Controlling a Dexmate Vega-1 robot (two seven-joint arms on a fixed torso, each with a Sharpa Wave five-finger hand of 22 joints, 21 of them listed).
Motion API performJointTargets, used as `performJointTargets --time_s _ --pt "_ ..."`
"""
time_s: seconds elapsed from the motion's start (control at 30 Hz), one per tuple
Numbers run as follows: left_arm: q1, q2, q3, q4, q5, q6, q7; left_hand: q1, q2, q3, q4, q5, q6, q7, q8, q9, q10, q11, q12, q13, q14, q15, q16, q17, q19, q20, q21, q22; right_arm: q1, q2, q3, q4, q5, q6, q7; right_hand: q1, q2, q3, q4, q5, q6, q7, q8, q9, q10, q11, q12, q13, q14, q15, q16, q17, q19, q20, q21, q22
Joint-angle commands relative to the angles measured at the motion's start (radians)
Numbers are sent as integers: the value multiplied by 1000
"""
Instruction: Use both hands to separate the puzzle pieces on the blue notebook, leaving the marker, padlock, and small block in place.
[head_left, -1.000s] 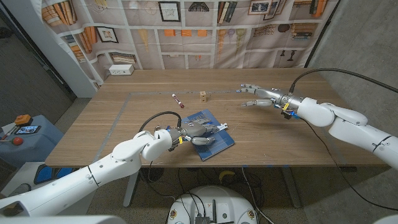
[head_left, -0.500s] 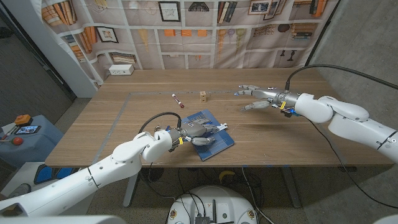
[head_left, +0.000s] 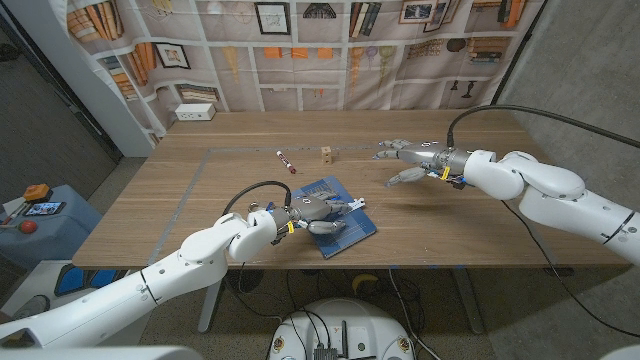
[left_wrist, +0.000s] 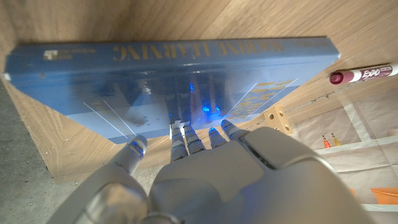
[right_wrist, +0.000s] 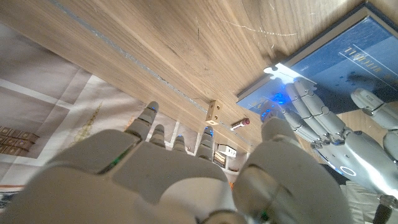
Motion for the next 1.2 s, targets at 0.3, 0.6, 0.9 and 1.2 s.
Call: performJointTargets --time_s 0.3,0.6,0.9,1.2 --pt "10 -5 2 -2 4 11 9 8 92 10 -3 -1 11 3 6 5 12 2 4 5 9 -119 0 2 -87 -76 6 2 2 40 -55 -100 -220 -118 94 41 -16 14 2 11 45 -16 29 11 -50 12 12 6 -8 8 7 5 10 10 5 2" --pt "11 -13 5 -1 6 23 11 8 91 12 -5 -2 12 3 5 5 15 0 3 5 10 -120 -1 2 -86 -75 6 2 11 67 -78 -104 -280 -120 132 55 -25 16 3 12 58 -19 37 13 -50 13 14 6 -8 8 8 5 9 6 4 2" --pt "14 -16 8 -6 15 39 13 9 91 14 -6 -2 13 6 4 5 15 2 2 5 11 -118 -1 2 -86 -75 5 2 13 98 -105 -104 -351 -117 153 72 -38 16 5 10 82 -27 52 18 -46 14 17 7 -9 13 9 6 -3 0 -1 3" --pt "12 -19 13 -3 15 38 15 9 91 16 -7 -2 13 6 2 5 17 3 2 5 13 -116 -2 2 -84 -74 5 2 11 130 -127 -82 -409 -111 141 83 -48 15 7 5 97 -33 61 21 -39 15 21 7 -4 14 12 7 1 -4 1 3"
